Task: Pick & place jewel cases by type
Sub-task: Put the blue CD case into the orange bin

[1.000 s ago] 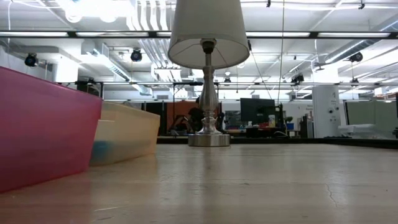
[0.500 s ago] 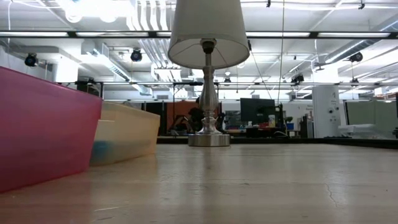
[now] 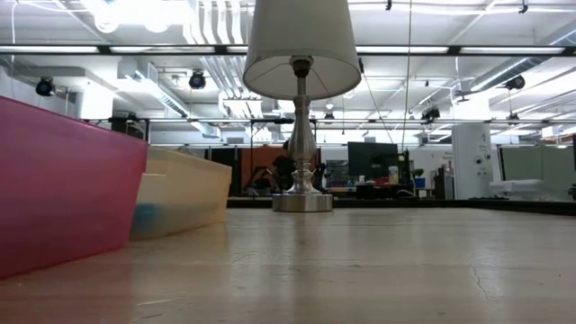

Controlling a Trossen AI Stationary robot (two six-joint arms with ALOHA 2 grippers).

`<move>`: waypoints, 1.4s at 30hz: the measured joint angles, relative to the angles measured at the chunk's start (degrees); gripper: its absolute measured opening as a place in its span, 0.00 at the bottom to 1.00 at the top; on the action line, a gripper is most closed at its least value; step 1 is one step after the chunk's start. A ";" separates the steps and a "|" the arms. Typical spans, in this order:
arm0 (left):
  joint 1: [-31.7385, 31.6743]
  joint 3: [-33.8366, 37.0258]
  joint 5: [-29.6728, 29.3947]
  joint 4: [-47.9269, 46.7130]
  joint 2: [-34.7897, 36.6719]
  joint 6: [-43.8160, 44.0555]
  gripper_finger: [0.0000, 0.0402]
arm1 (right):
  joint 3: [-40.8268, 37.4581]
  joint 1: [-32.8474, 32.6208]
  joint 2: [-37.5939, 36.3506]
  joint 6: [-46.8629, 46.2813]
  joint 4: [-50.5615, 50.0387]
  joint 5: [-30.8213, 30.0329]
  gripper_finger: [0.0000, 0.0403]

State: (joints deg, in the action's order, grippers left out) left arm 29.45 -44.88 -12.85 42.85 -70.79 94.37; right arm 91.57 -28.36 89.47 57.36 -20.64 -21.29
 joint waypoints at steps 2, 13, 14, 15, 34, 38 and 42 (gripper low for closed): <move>-0.06 0.00 -0.07 -0.06 0.01 -0.45 0.03 | 0.00 -0.04 -0.03 3.07 -0.01 -2.79 0.22; -0.13 -0.29 -7.90 0.29 0.62 -10.46 0.02 | -0.16 -1.85 -4.84 10.42 -0.54 -18.71 0.32; -0.11 -0.38 -9.61 0.24 0.64 -12.17 0.02 | -0.18 -1.94 -5.51 8.74 -0.62 -20.55 0.32; -0.07 -0.49 -11.22 0.22 0.64 -13.83 0.02 | -0.20 -2.10 -6.13 6.62 -0.64 -22.62 0.33; 15.68 -2.64 -56.96 -11.07 0.43 -22.79 0.02 | -0.07 -5.13 -14.80 -35.95 -13.56 -37.14 0.34; 19.87 -2.64 -68.60 -11.67 -0.39 -22.49 0.02 | -0.09 -5.16 -14.60 -39.94 -13.42 -37.08 0.35; 20.86 -2.64 -74.50 -11.65 -1.66 -22.01 0.02 | -0.10 -5.14 -12.89 -43.32 -13.47 -35.77 0.36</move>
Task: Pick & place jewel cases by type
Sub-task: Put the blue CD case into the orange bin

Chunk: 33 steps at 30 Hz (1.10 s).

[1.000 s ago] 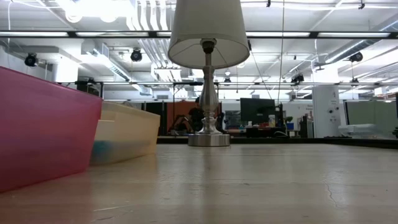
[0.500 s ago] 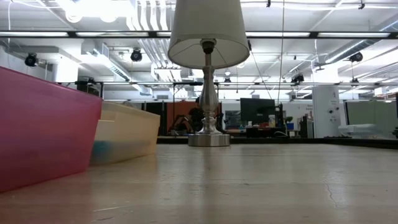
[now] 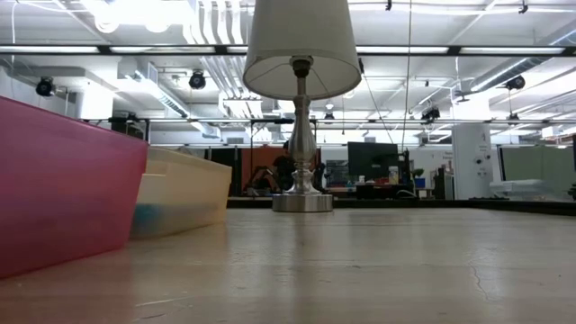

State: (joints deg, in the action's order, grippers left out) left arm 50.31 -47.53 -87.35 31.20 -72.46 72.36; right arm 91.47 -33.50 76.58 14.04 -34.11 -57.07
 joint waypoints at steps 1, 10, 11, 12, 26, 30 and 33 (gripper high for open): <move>-0.08 -0.01 -0.81 0.03 -0.41 0.46 0.02 | -0.01 0.01 0.41 -0.67 -0.01 0.07 0.36; -3.95 -0.02 -2.91 0.08 -6.26 7.02 0.02 | -0.03 0.00 4.35 -15.34 -0.02 0.10 0.34; -4.36 -0.03 -3.12 0.21 -6.97 8.36 0.02 | -0.03 -0.02 4.65 -17.45 0.02 0.07 0.34; -4.77 -0.04 -3.16 0.18 -7.73 9.88 0.02 | -0.03 0.00 4.90 -19.34 0.04 0.04 0.34; -20.47 -7.96 -3.15 1.38 -16.79 18.40 0.02 | -0.10 0.00 6.44 -20.79 -0.53 0.05 0.35; -24.40 -10.65 -2.96 1.33 -19.09 18.26 0.02 | -0.10 0.00 6.14 -18.14 -2.12 0.05 0.34; -25.19 -11.93 -2.80 1.36 -20.51 17.97 0.02 | -0.10 0.00 6.07 -18.17 -5.28 0.04 0.33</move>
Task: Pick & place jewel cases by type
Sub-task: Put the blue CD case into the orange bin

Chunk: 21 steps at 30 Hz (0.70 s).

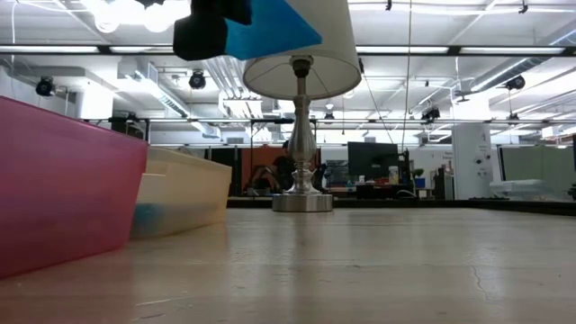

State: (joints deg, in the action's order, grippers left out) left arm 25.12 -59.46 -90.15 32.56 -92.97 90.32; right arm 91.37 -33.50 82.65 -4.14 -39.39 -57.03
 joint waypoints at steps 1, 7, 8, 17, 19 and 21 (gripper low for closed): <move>0.00 -0.37 0.04 -0.03 -0.53 -0.02 0.02 | 0.00 0.00 0.00 -0.43 -1.28 0.01 0.33; 2.06 -1.05 0.11 0.01 -1.53 -0.16 0.02 | 0.00 0.05 -0.59 -13.84 -4.75 3.20 0.35; 2.81 -0.95 0.11 0.01 -1.55 -0.28 0.02 | 0.00 0.17 -0.66 -16.82 -4.32 4.70 0.36; 10.26 -0.29 0.59 -0.47 1.30 -15.08 0.02 | -2.64 0.13 0.11 -43.89 15.01 10.80 0.47; 11.90 -0.25 0.72 -0.64 2.05 -18.22 0.02 | -4.97 0.13 0.50 -49.43 24.21 10.79 0.49; 13.69 -0.25 0.72 -0.62 3.13 -21.77 0.02 | -7.38 0.35 1.14 -54.09 32.96 10.78 0.51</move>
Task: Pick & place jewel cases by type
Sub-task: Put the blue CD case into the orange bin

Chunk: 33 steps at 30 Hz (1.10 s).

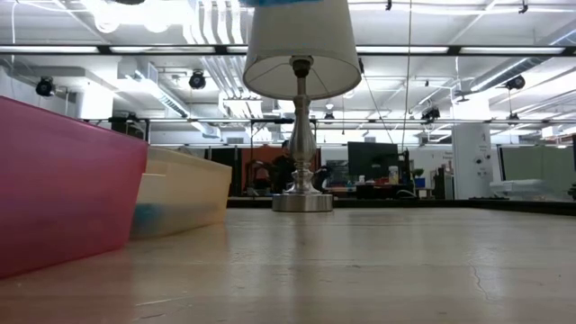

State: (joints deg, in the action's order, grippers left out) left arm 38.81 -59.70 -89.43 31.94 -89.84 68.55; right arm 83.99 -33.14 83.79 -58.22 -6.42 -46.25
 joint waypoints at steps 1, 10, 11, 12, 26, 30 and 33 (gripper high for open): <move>1.07 0.00 -0.02 0.06 0.51 -1.99 0.02 | -1.18 0.20 0.23 -1.51 2.35 -0.01 0.51; 12.69 0.04 -0.06 -1.02 7.47 -20.17 0.02 | -5.59 3.45 1.96 -6.33 3.73 -0.23 0.53; 13.42 0.04 -0.63 -1.11 7.84 -21.63 0.02 | -5.60 3.82 2.49 -6.36 3.89 -0.17 0.53; 14.10 0.04 -1.12 -1.15 8.31 -22.94 0.02 | -5.62 4.16 3.02 -6.82 3.93 0.14 0.52; 15.14 0.04 1.36 0.17 9.34 -25.11 0.02 | -5.73 7.54 13.68 -2.85 22.26 12.68 0.48; 15.27 0.01 1.90 1.00 9.59 -25.71 0.02 | -5.71 7.75 12.21 -1.43 21.50 14.26 0.48; 15.30 -0.84 2.38 1.20 9.65 -26.99 0.02 | -5.73 7.83 8.10 1.44 17.63 14.54 0.48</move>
State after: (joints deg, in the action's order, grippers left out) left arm 54.12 -60.54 -87.05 33.14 -80.19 41.56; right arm 78.26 -25.31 91.88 -56.79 11.21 -31.71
